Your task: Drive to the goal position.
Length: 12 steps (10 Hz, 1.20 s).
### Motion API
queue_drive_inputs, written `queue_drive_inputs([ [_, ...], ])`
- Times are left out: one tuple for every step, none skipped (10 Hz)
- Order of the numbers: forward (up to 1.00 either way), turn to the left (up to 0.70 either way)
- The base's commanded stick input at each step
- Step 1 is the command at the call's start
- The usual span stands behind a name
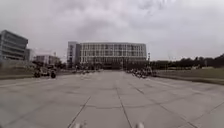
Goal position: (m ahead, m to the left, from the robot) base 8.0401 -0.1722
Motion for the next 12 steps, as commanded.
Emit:
queue_drive_inputs([
  [0.5,0.0],
  [0.5,0.0],
  [0.5,0.0],
  [0.5,0.0],
  [0.5,0.0],
  [0.5,0.0],
  [0.5,0.0],
  [0.5,0.0],
  [0.5,0.0],
  [0.5,0.0],
  [0.5,0.0],
  [0.5,0.0],
])
